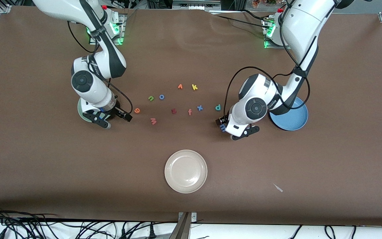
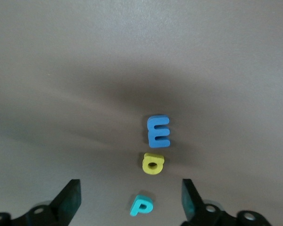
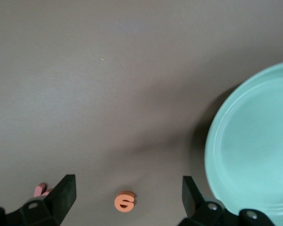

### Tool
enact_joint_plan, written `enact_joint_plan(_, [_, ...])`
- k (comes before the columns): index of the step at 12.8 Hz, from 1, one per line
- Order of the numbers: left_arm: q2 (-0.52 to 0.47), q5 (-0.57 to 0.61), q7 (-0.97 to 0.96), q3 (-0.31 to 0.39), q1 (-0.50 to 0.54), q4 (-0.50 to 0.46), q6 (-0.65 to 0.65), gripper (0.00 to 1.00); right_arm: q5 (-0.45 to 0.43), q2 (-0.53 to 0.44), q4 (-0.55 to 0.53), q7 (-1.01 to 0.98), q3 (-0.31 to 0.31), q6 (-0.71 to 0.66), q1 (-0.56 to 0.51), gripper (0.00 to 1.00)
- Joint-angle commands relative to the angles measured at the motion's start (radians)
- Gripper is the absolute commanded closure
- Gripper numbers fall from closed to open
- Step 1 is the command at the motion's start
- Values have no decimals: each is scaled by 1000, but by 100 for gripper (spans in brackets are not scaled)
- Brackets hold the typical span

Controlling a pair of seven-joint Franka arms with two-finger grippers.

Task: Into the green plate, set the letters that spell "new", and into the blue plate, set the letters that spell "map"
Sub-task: 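Grasp the orange e with the right gripper while the left gripper grasps D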

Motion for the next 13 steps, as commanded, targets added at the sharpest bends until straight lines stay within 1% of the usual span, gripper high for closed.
enact_joint_plan(1, [20, -27, -19, 11, -24, -5, 57, 8, -8, 34, -2, 159, -11, 27, 51, 3])
enact_joint_plan(2, [23, -23, -19, 11, -27, -5, 64, 11, -27, 58, 0, 278, -15, 30, 79, 4])
enact_joint_plan(3, [25, -19, -17, 11, -35, -5, 64, 13, -76, 72, 0, 387, -16, 50, 87, 4])
enact_joint_plan(4, [34, -16, -17, 11, -52, -5, 64, 14, -107, 86, -2, 488, -16, 76, 93, 5])
enact_joint_plan(5, [38, -13, -11, 12, -55, -5, 64, 17, -127, 95, -2, 532, -14, 92, 107, 5])
enact_joint_plan(6, [51, 8, -9, 12, -61, -5, 64, 20, -127, 98, -3, 549, -14, 96, 108, 5])
enact_joint_plan(7, [60, 43, -11, 12, -72, -5, 64, 20, -127, 97, -17, 578, -16, 121, 108, 5])
enact_joint_plan(8, [66, 63, -11, 11, -73, -5, 64, 22, -127, 98, -44, 625, -16, 176, 108, 5])
enact_joint_plan(9, [69, 65, -3, 11, -75, -5, 64, 33, -127, 98, -76, 670, -14, 244, 108, 5])
enact_joint_plan(11, [81, 65, 1, 11, -75, -2, 67, 33, -127, 98, -98, 684, -14, 273, 108, 9])
enact_joint_plan(13, [94, 65, 0, 11, -75, -2, 113, 33, -127, 98, -98, 687, -14, 270, 108, 10])
